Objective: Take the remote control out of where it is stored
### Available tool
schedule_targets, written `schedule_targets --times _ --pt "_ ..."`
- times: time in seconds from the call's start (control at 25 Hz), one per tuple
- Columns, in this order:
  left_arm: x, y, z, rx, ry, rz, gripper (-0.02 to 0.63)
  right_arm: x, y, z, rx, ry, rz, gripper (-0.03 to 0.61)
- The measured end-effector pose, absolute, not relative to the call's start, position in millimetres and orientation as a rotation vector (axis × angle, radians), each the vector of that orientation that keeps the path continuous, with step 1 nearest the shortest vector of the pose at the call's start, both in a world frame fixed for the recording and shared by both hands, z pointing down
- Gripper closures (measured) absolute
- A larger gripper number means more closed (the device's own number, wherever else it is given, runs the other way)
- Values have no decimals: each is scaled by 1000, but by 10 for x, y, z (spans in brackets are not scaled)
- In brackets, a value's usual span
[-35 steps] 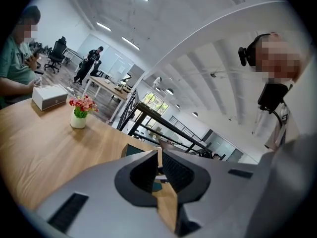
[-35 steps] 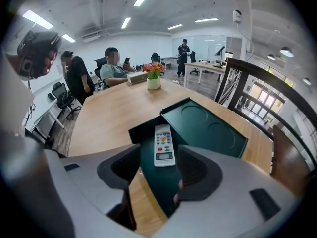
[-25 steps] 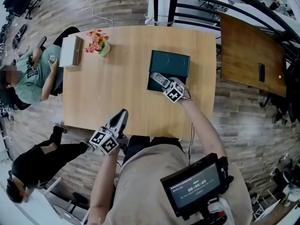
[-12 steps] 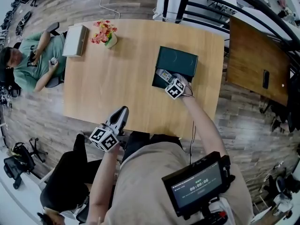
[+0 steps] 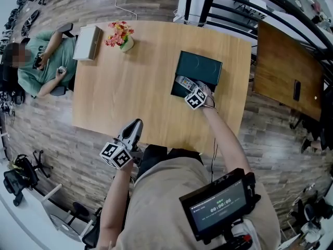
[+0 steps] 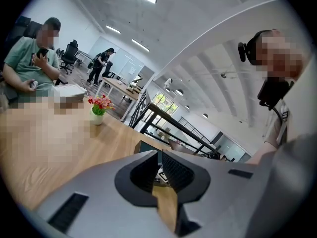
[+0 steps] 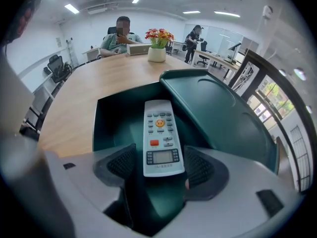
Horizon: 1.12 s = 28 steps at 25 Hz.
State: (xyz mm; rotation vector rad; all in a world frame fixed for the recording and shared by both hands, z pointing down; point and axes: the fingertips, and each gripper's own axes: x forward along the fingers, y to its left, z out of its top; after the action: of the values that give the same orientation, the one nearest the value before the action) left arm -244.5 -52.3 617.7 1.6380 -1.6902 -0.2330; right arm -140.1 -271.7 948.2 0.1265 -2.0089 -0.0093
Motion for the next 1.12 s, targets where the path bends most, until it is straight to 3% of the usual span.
schedule_targets --times 0.28,1.12 --pt "-2421 -432 6123 1630 -1717 -230 606 -1383 -2718 9511 125 -2014 0 324" --pt "-2278 -278 5976 1658 -1749 -257 606 -1107 -2529 8752 228 -2093 206 331"
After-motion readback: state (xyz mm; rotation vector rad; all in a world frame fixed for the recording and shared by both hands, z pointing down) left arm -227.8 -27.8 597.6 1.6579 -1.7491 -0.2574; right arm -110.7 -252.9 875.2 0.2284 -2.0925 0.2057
